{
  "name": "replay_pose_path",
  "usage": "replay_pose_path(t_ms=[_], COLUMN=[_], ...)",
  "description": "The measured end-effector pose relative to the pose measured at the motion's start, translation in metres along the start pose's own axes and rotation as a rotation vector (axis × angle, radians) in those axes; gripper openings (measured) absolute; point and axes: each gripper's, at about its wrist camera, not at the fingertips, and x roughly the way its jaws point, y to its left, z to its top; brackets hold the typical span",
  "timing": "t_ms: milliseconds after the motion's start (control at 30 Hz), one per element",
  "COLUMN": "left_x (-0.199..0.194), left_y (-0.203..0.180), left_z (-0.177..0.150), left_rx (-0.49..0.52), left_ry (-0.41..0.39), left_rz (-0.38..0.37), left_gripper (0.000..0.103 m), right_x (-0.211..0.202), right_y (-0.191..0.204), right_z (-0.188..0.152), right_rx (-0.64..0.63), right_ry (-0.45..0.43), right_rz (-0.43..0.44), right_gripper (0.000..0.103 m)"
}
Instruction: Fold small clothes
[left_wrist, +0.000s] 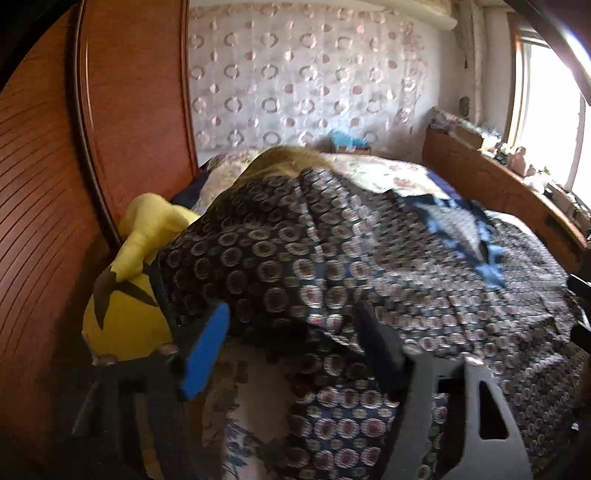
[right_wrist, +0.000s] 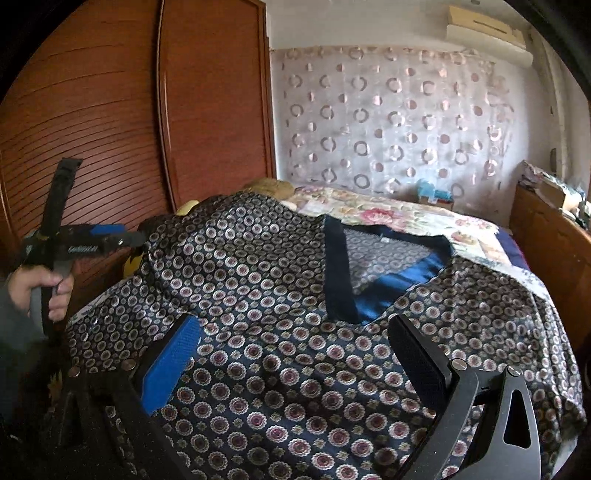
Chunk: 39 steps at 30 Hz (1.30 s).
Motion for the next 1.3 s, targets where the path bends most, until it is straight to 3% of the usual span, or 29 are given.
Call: replay_pose_path(t_ms=[67, 167, 300, 533, 733, 867, 967, 1033, 1067, 1100, 1200, 1300], left_x=[0.009, 0.022, 0.031, -0.002, -0.022, -0.021, -0.019, -0.022, -0.026, -0.032, -0.040, -0.033], left_y=[0.001, 0.002, 0.000, -0.016, -0.040, -0.064, -0.075, -0.071, -0.068, -0.060, -0.042, -0.014], left_z=[0.000, 0.002, 0.005, 0.018, 0.036, 0.039, 0.035, 0.032, 0.033, 0.033, 0.033, 0.033], left_rx=[-0.002, -0.002, 0.018, 0.092, 0.128, 0.159, 0.188, 0.182, 0.169, 0.144, 0.099, 0.057], left_ry=[0.025, 0.057, 0.076, -0.028, -0.072, -0.049, -0.032, -0.039, -0.046, -0.063, -0.095, -0.087], left_rz=[-0.017, -0.033, -0.044, -0.009, -0.093, -0.164, -0.167, -0.178, -0.185, -0.191, -0.174, -0.096], left_gripper=[0.061, 0.047, 0.012, 0.007, 0.007, 0.007, 0.013, 0.024, 0.040, 0.049, 0.062, 0.064], right_x=[0.002, 0.001, 0.002, 0.002, 0.001, -0.008, -0.010, -0.012, -0.013, -0.014, -0.014, -0.011], right_y=[-0.001, -0.004, -0.005, -0.004, -0.003, -0.007, -0.009, -0.011, -0.011, -0.010, -0.010, -0.006], right_z=[0.000, 0.001, 0.001, -0.005, -0.008, -0.007, -0.007, -0.008, -0.007, -0.008, -0.004, 0.003], right_rx=[-0.010, -0.014, -0.019, -0.011, -0.001, 0.011, 0.017, 0.021, 0.022, 0.023, 0.015, 0.005], right_ry=[0.013, 0.029, 0.040, 0.053, 0.053, 0.049, 0.051, 0.054, 0.057, 0.059, 0.067, 0.069], right_rz=[0.005, 0.012, 0.013, 0.002, -0.004, -0.013, -0.017, -0.022, -0.022, -0.021, -0.016, 0.004], right_gripper=[0.102, 0.102, 0.102, 0.102, 0.102, 0.102, 0.102, 0.102, 0.102, 0.102, 0.102, 0.102])
